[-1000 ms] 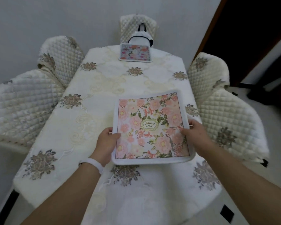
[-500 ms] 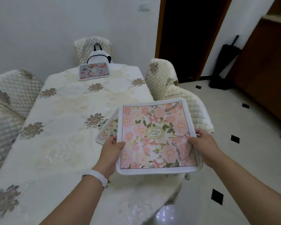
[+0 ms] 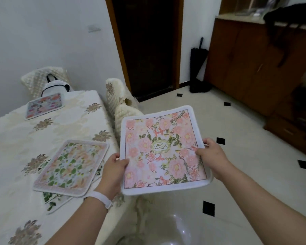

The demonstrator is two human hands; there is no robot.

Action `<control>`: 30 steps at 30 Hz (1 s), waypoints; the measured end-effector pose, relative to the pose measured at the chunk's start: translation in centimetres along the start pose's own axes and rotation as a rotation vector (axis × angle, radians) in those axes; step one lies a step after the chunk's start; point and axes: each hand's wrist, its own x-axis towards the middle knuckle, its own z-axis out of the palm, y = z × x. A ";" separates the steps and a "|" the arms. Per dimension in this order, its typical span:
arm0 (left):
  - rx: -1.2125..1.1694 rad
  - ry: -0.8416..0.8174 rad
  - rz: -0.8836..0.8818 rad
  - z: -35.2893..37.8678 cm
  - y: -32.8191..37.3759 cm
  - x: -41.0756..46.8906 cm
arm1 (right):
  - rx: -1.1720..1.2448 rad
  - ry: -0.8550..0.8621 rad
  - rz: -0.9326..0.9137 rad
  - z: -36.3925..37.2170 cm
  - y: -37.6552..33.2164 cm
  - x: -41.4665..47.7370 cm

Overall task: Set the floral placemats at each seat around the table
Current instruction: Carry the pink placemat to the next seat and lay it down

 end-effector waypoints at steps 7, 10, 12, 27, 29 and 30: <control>-0.004 -0.097 0.029 9.5 1.9 -0.4 | 0.032 0.082 0.002 -9.0 0.8 2.1; 0.013 -0.158 0.039 12.6 2.7 1.0 | 0.079 0.127 0.019 -11.2 1.4 3.4; 0.034 -0.187 0.052 14.5 3.0 2.4 | 0.120 0.146 0.050 -12.2 1.9 4.5; 0.000 -0.251 -0.049 27.2 7.5 22.0 | 0.075 0.213 0.178 -12.7 -3.2 26.0; 0.014 -0.266 -0.048 28.3 9.1 25.1 | 0.054 0.206 0.167 -12.3 -5.1 29.0; 0.015 -0.268 -0.043 28.7 10.0 26.6 | 0.049 0.209 0.159 -12.2 -6.1 30.5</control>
